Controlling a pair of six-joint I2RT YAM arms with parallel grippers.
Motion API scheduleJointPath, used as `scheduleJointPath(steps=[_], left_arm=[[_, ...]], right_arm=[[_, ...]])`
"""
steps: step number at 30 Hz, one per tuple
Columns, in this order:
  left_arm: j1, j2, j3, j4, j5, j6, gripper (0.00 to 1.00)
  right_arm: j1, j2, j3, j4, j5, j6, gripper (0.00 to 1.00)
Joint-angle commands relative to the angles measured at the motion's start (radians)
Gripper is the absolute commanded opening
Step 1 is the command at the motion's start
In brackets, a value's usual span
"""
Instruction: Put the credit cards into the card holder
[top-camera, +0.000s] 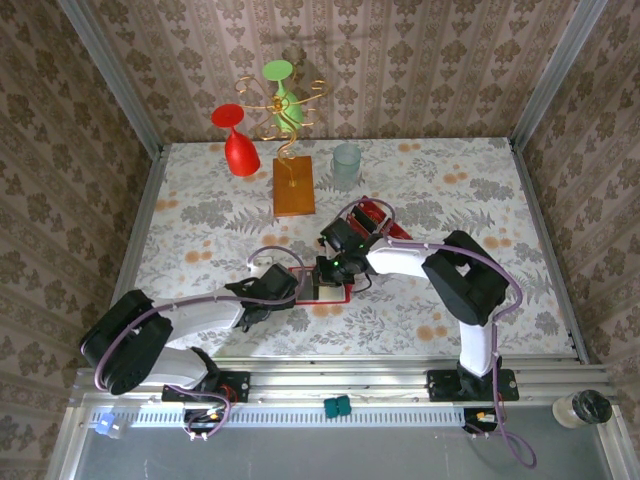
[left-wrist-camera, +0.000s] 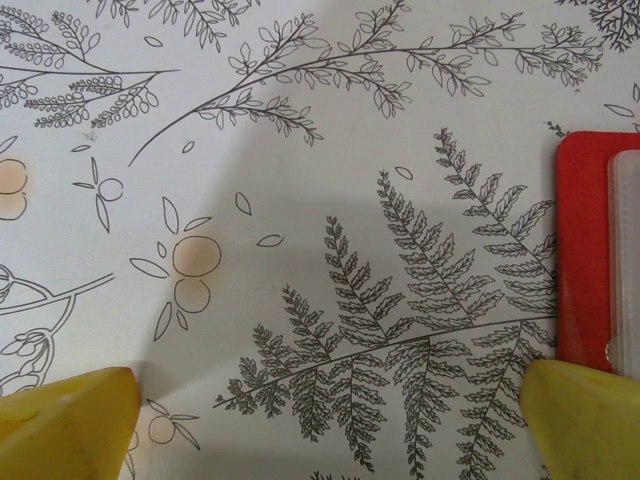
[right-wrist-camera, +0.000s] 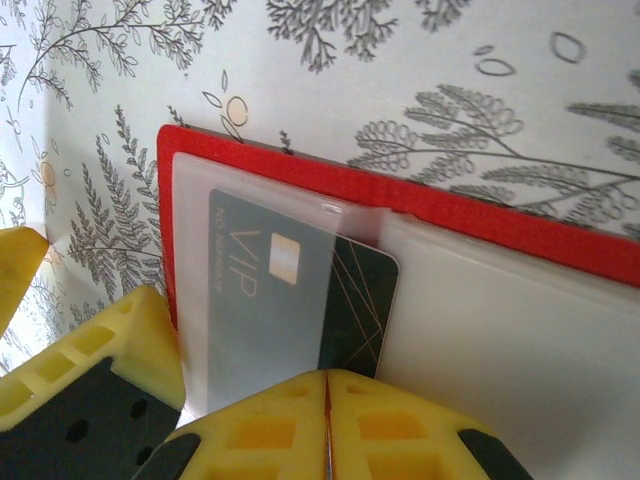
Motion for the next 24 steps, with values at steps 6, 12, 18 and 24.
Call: scheduleJointPath(steps=[6, 12, 18, 24], left_arm=[[-0.004, 0.038, -0.018, -0.007, 0.010, -0.008, 1.00], [-0.003, 0.013, -0.015, -0.023, 0.010, -0.007, 1.00], [0.001, -0.036, -0.021, -0.049, -0.008, -0.002, 1.00], [0.009, -0.029, -0.027, -0.059, -0.008, -0.003, 1.00]], right_arm=[[0.020, 0.053, 0.056, -0.030, -0.014, 0.017, 0.10], [0.010, -0.043, 0.060, -0.101, 0.037, -0.035, 0.10], [0.011, -0.092, 0.063, -0.196, 0.140, -0.114, 0.07], [0.026, -0.067, 0.074, -0.220, 0.164, -0.140, 0.05]])
